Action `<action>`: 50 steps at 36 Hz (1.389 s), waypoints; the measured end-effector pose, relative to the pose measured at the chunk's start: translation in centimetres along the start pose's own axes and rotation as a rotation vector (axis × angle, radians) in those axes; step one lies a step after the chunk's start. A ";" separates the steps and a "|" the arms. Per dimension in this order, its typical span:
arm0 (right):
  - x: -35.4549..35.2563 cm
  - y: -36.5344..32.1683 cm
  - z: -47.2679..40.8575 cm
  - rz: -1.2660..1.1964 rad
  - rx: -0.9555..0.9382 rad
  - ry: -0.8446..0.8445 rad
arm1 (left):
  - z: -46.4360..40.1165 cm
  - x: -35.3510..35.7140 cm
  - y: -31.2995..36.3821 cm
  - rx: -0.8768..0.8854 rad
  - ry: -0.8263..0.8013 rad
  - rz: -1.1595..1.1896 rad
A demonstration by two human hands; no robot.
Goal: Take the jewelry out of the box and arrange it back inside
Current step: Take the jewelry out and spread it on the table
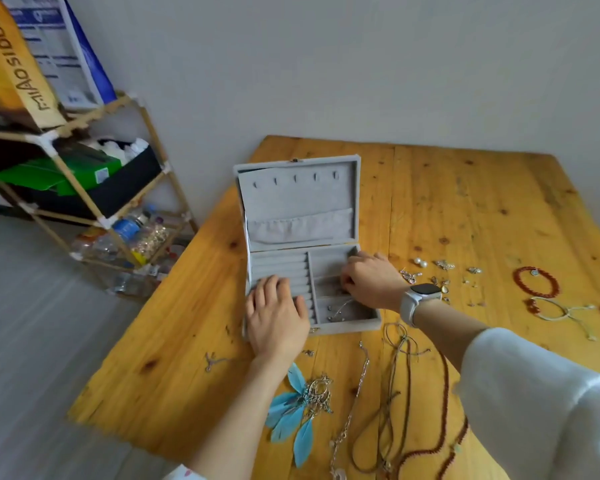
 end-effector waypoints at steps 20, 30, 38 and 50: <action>-6.7 1.1 7.4 -1.155 0.037 0.101 | 0.9 -3.8 5.1 0.031 -0.093 0.908; -6.8 3.2 12.4 -0.956 0.029 0.171 | 4.3 -4.8 10.8 -0.082 -0.703 1.442; -2.5 7.2 18.2 -1.182 0.318 0.214 | 6.1 -3.3 13.5 -0.054 -0.770 1.154; 2.1 15.0 24.3 -0.849 0.723 0.435 | 6.0 0.4 23.9 0.177 -0.665 0.597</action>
Point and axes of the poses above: each hand's wrist, its own z-axis away from the middle knuckle, its own x-axis out of the palm, y = z × x, the point moved 1 cm from there along -z, towards the middle knuckle, and after that the axes turned 1 degree about -y, right-handed, at the moved point
